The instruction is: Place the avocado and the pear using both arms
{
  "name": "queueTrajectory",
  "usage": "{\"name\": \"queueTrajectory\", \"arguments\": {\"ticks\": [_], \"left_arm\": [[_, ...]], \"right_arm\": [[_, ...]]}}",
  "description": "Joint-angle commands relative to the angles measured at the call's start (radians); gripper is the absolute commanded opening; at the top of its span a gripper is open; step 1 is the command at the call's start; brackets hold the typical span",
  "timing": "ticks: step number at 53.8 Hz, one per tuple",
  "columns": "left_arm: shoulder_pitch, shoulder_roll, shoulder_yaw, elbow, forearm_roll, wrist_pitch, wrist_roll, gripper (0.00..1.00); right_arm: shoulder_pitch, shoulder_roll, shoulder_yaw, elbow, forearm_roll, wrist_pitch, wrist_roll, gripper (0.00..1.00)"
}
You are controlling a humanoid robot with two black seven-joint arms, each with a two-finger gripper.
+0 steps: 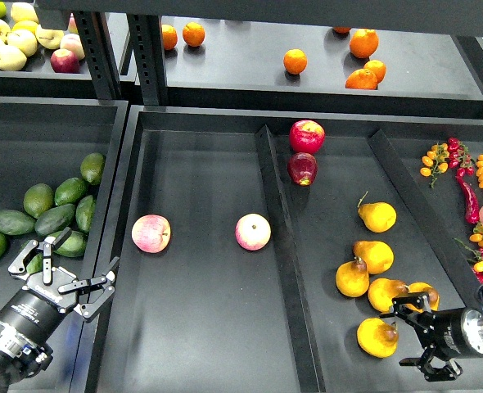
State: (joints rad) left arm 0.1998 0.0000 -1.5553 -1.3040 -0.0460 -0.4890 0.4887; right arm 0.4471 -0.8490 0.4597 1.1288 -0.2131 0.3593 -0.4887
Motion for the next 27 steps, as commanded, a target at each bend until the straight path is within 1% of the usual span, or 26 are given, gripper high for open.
{"name": "queueTrajectory", "arguments": {"ticks": [1, 9, 13, 27], "left_arm": [[0.000, 0.000, 0.000, 0.002, 0.000, 0.000, 0.000, 0.99], [0.001, 0.000, 0.001, 0.002, 0.000, 0.000, 0.000, 0.99], [0.000, 0.000, 0.001, 0.002, 0.000, 0.000, 0.000, 0.99], [0.001, 0.000, 0.006, 0.002, 0.000, 0.000, 0.000, 0.99]], "right_arm": [[0.036, -0.082, 0.001, 0.063, 0.038, 0.000, 0.000, 0.99], [0.131, -0.091, 0.025, 0.077, 0.116, -0.010, 0.000, 0.99], [0.159, -0.056, 0.059, 0.071, 0.143, -0.019, 0.000, 0.99], [0.160, 0.260, 0.362, -0.017, 0.155, -0.131, 0.000, 0.99]]}}
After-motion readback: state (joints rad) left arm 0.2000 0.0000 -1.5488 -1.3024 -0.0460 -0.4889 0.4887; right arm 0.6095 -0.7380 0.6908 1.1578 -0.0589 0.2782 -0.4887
